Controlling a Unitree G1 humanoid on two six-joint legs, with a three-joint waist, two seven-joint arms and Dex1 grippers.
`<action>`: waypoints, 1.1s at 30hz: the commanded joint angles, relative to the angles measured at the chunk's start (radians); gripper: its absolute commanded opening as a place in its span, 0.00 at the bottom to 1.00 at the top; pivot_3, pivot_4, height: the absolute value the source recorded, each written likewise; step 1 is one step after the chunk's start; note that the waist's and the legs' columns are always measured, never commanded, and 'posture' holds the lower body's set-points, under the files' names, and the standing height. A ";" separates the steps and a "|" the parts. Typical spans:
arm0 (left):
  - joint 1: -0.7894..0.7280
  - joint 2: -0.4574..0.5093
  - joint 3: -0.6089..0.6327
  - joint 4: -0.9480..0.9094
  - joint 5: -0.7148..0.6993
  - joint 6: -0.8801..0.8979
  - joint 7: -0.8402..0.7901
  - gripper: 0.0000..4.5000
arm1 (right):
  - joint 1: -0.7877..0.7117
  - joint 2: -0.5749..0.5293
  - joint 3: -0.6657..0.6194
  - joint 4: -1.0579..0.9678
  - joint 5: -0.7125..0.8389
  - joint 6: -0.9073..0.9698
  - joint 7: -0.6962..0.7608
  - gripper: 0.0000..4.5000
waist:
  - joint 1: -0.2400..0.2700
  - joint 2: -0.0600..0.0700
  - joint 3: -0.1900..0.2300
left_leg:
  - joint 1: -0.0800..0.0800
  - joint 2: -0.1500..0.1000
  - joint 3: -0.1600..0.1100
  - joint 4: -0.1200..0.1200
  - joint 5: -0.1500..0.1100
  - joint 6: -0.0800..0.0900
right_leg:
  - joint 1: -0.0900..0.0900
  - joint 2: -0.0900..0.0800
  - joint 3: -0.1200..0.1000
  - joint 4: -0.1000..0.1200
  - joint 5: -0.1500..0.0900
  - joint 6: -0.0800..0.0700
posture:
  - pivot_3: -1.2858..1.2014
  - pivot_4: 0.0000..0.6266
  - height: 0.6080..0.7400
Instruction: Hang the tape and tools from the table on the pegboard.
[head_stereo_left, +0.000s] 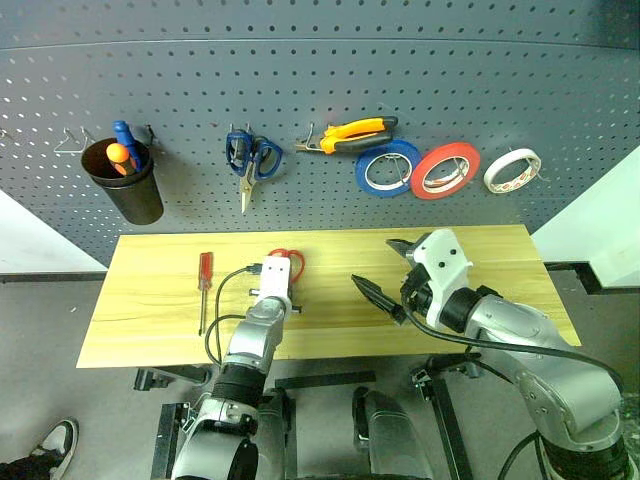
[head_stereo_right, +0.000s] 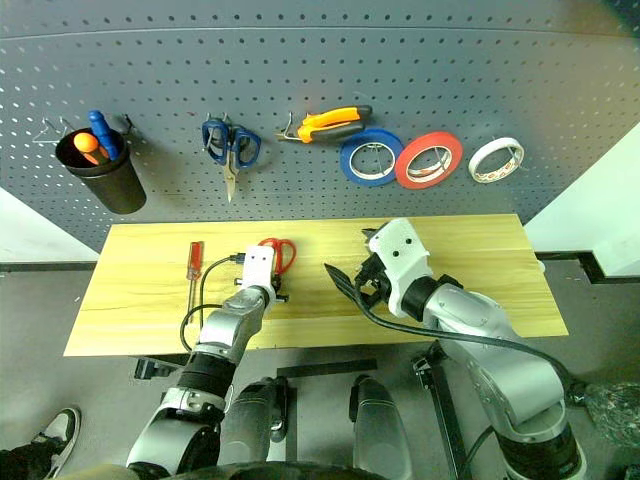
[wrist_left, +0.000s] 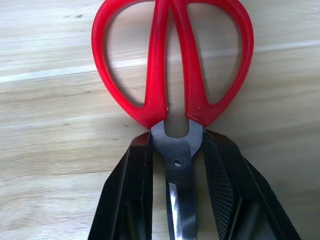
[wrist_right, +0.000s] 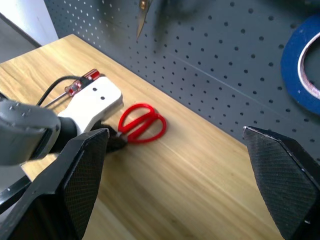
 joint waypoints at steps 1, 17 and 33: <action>0.040 0.010 -0.074 -0.102 0.041 -0.080 -0.030 0.24 | -0.013 0.002 0.003 -0.003 -0.009 -0.033 0.005 1.00 | 0.000 0.000 0.000 | -0.002 0.000 0.000 0.000 0.000 0.000 | -0.002 0.000 0.000 0.000 0.000 0.000 | 0.51 0.34 0.82; 0.200 0.130 -0.186 -0.282 0.191 -0.492 -0.038 0.24 | -0.034 -0.017 -0.021 0.043 -0.033 -0.094 0.038 1.00 | 0.001 0.001 -0.002 | -0.005 0.000 0.001 0.001 0.000 0.000 | -0.005 0.001 0.000 0.001 0.001 0.000 | 0.51 0.27 0.82; 0.260 0.259 -0.115 -0.303 0.397 -1.088 0.211 0.24 | 0.068 -0.093 -0.109 -0.017 0.072 -0.126 0.187 1.00 | 0.002 0.004 -0.011 | -0.003 0.000 0.002 0.003 0.000 0.000 | -0.002 0.000 0.000 0.003 0.003 0.004 | 0.51 0.23 0.82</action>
